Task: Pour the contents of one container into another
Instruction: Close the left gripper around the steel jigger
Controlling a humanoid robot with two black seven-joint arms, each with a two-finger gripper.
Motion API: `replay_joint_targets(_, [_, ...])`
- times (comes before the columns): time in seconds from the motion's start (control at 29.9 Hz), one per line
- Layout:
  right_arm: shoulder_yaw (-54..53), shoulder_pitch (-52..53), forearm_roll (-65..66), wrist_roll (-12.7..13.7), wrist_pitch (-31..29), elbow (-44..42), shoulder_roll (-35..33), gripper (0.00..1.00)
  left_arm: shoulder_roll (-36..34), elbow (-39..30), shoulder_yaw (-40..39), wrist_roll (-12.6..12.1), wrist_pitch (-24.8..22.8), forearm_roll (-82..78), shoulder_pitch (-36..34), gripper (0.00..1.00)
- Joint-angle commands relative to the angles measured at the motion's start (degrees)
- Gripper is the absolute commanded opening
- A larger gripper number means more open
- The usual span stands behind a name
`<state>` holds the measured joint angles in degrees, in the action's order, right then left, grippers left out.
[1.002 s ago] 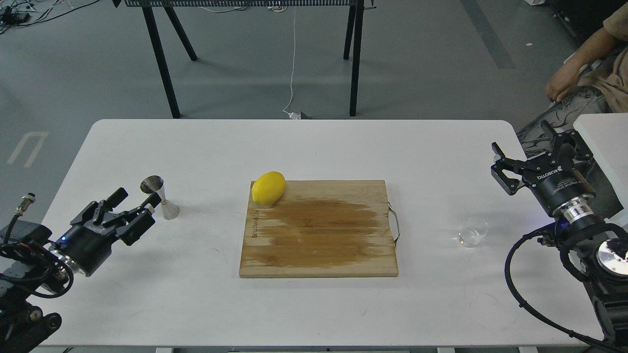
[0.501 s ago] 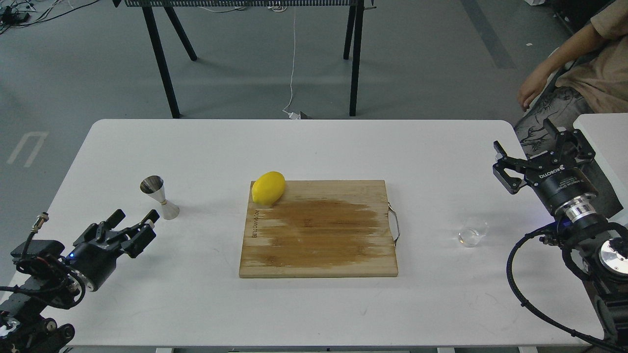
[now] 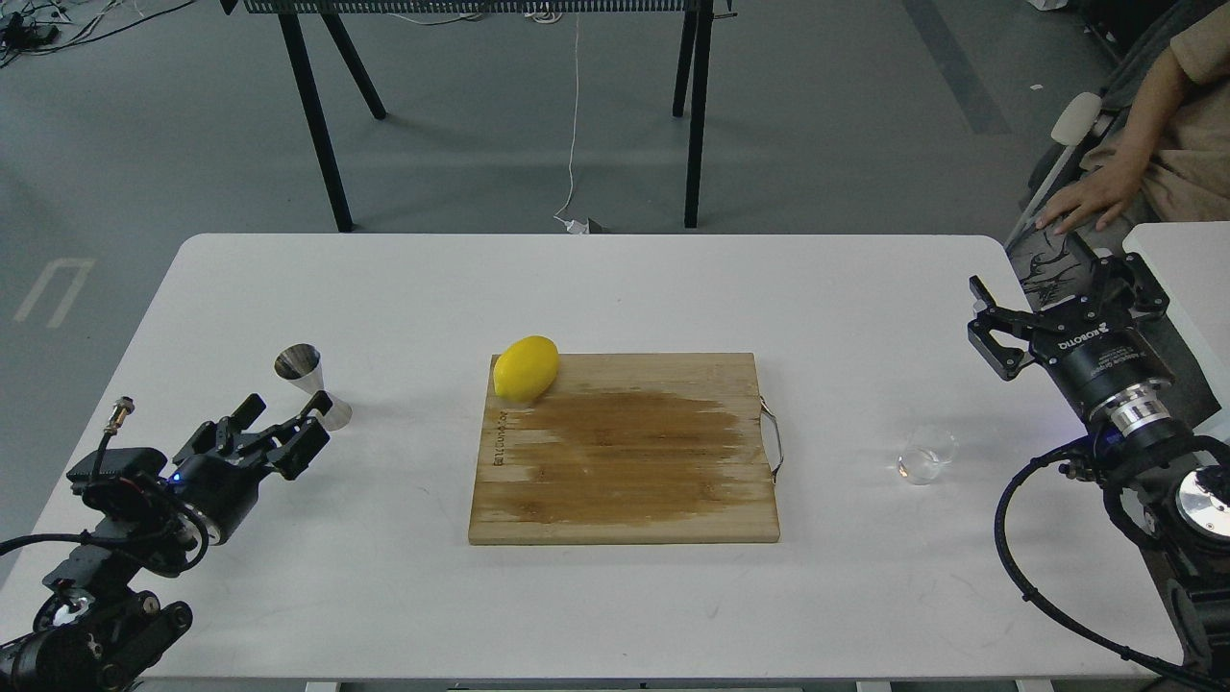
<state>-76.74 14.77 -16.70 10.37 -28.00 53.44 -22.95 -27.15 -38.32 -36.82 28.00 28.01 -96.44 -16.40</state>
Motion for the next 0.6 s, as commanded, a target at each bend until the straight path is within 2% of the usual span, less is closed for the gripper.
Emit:
replay_joint_targets(0.0, [0.0, 0.0, 0.0, 0.0, 0.0, 0.0, -0.3, 0.99, 1.5, 2.9, 1.5, 0.0, 0.0, 0.4, -1.8, 1.00])
replay_joint_targets(0.4, [-0.3, 0.1, -0.1, 0.0, 0.0, 0.1, -0.3, 0.99, 7.6, 12.1, 1.6, 0.0, 0.0, 0.6, -7.2, 0.99])
replay_joint_targets(0.57, [-0.7, 0.1, -0.1, 0.0, 0.0, 0.1, -0.3, 0.99, 10.7, 17.3, 1.7, 0.0, 0.0, 0.6, -9.3, 0.93])
